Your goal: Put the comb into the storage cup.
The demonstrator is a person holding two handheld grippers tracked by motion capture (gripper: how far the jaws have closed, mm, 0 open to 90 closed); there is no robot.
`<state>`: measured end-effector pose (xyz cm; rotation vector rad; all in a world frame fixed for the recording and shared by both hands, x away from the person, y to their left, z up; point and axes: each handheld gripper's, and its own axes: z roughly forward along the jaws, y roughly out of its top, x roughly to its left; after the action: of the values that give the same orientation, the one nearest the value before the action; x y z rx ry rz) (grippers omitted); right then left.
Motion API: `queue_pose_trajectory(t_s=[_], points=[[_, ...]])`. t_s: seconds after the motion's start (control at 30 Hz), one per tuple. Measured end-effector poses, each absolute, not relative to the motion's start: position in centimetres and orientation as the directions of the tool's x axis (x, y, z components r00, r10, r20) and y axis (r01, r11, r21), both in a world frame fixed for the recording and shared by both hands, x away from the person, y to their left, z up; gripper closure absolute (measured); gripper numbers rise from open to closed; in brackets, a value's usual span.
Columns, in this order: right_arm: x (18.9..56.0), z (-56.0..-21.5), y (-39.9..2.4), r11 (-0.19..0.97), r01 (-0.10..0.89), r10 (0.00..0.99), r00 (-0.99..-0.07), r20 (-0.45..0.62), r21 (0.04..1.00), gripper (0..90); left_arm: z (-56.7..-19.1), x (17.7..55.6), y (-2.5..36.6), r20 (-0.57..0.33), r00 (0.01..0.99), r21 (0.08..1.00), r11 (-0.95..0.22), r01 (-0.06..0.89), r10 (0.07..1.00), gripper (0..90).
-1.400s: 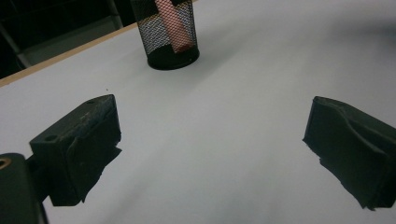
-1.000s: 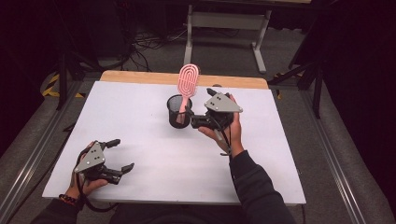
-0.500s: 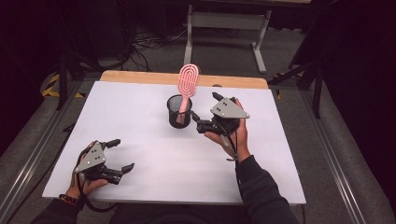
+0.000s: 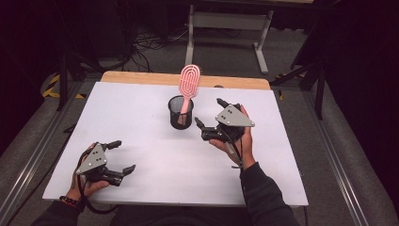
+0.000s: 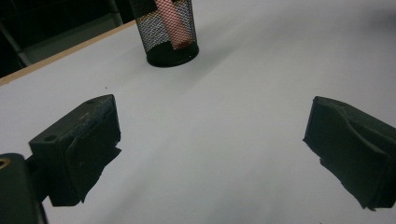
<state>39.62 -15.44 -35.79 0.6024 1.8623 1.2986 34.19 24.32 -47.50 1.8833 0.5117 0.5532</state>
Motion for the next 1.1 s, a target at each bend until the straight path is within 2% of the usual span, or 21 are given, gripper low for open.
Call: queue_pose_trajectory(t_s=[1.1], points=[[37.2,-38.8,-19.3,0.371,-0.051,0.728,-0.604,-0.324,0.927,8.7,-47.5,34.2,24.3,0.143,0.812,0.924,-0.37,0.095,0.566,3.7]])
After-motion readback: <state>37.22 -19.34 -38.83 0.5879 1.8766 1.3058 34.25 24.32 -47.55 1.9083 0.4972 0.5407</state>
